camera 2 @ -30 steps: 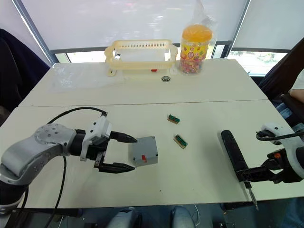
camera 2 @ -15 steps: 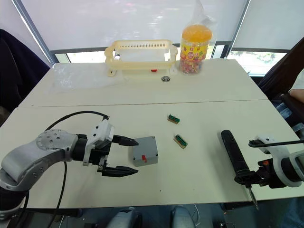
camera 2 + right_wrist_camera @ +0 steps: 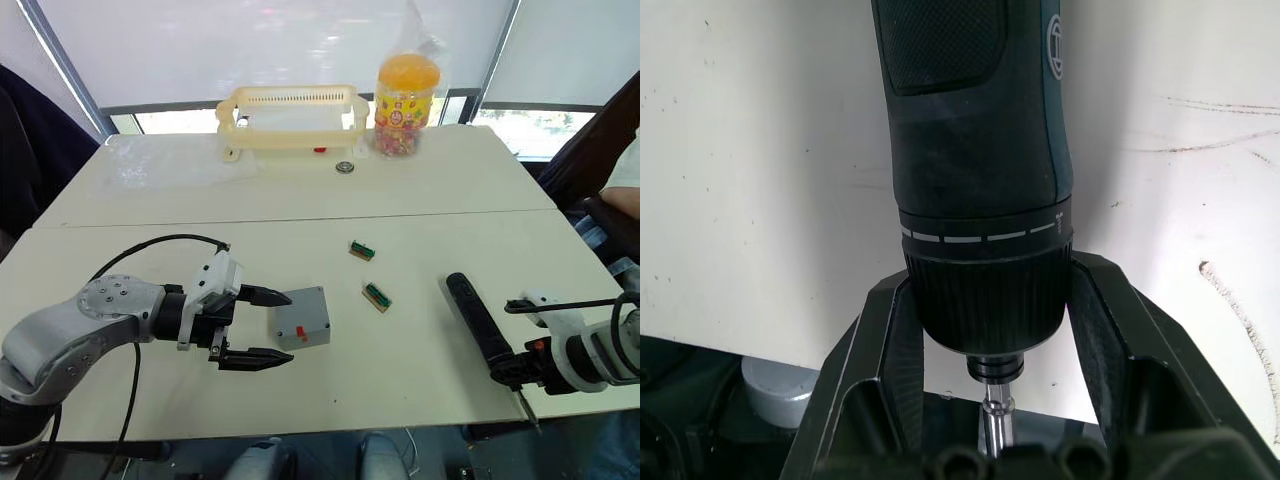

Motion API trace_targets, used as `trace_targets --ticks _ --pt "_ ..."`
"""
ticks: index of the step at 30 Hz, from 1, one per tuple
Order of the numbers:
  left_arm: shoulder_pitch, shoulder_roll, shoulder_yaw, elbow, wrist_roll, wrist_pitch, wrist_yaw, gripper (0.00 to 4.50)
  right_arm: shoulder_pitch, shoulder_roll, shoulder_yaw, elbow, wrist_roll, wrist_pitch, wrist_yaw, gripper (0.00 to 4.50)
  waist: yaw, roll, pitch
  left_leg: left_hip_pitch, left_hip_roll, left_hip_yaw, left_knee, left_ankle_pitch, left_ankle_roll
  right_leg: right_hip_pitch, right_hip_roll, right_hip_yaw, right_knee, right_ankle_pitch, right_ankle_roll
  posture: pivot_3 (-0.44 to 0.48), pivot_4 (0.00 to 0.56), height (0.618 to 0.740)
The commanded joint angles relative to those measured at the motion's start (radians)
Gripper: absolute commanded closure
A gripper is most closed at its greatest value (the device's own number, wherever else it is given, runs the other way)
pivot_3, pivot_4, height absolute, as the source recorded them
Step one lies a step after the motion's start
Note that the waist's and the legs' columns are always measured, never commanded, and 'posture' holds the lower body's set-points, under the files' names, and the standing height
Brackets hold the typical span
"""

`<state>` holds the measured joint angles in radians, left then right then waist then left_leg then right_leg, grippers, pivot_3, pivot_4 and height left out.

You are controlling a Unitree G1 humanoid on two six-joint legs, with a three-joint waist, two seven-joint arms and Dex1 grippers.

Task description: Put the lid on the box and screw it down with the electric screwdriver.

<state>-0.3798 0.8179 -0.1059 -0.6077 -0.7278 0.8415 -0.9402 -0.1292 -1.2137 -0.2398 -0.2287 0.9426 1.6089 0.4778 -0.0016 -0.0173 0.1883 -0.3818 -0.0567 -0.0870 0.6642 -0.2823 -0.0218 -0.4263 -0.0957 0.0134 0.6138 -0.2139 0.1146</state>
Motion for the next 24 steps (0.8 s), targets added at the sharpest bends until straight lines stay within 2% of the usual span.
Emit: trace_targets --ticks 1,6,8,9,12,19,24 --pt "-0.011 -0.002 0.002 0.004 0.007 -0.017 -0.007 0.0 -0.016 0.037 -0.013 0.011 -0.008 0.006 -0.042 2.86 -0.006 -0.003 -0.001 0.002 0.0 0.0 0.0 0.0 0.0 0.002 0.0 0.0 0.0 -0.001 -0.001 0.0 0.15 0.74" --pt "-0.032 -0.01 -0.016 0.035 0.028 -0.033 -0.024 0.0 -0.005 0.058 -0.036 -0.014 -0.02 0.006 -0.064 2.86 -0.013 -0.006 -0.001 0.007 0.0 0.002 0.0 -0.001 0.001 0.007 0.0 0.001 0.0 -0.001 -0.001 0.0 0.15 0.74" --pt "-0.037 -0.014 -0.021 0.043 0.036 -0.039 -0.03 0.0 -0.011 0.062 -0.035 -0.028 -0.039 0.006 -0.079 1.8 -0.012 -0.006 -0.001 0.008 0.0 0.002 0.0 -0.001 0.002 0.007 0.0 0.002 0.0 -0.001 -0.001 0.0 0.15 0.74" --pt "-0.037 -0.015 -0.023 0.047 0.038 -0.042 -0.032 0.0 -0.015 0.057 -0.031 -0.034 -0.041 0.006 -0.077 1.45 -0.01 -0.005 0.0 0.008 0.0 0.002 0.0 -0.001 0.002 0.007 0.0 0.002 0.0 -0.001 -0.001 0.0 0.15 0.74" --pt "-0.035 -0.017 -0.024 0.049 0.042 -0.048 -0.035 0.0 -0.038 0.053 -0.032 -0.03 -0.036 0.006 -0.077 0.03 -0.008 -0.005 0.0 0.007 0.0 0.002 0.0 -0.001 0.002 0.007 0.0 0.002 0.0 -0.001 -0.001 0.0 0.15 0.74" --pt "-0.026 -0.034 -0.024 0.039 0.047 -0.043 -0.019 0.0 -0.1 0.059 -0.001 0.003 -0.053 0.006 -0.087 0.03 -0.008 -0.004 0.0 0.006 0.0 0.002 0.0 -0.001 0.002 0.006 0.0 0.003 0.0 -0.001 -0.001 0.0 0.15 0.74" --pt "-0.017 -0.033 -0.017 0.035 0.049 -0.041 -0.013 0.0 -0.074 0.04 0.039 -0.026 -0.067 0.006 -0.047 0.03 -0.008 -0.004 0.0 0.006 0.0 0.002 0.0 -0.001 0.002 0.006 0.0 0.003 0.0 -0.001 -0.001 0.0 0.15 0.74"
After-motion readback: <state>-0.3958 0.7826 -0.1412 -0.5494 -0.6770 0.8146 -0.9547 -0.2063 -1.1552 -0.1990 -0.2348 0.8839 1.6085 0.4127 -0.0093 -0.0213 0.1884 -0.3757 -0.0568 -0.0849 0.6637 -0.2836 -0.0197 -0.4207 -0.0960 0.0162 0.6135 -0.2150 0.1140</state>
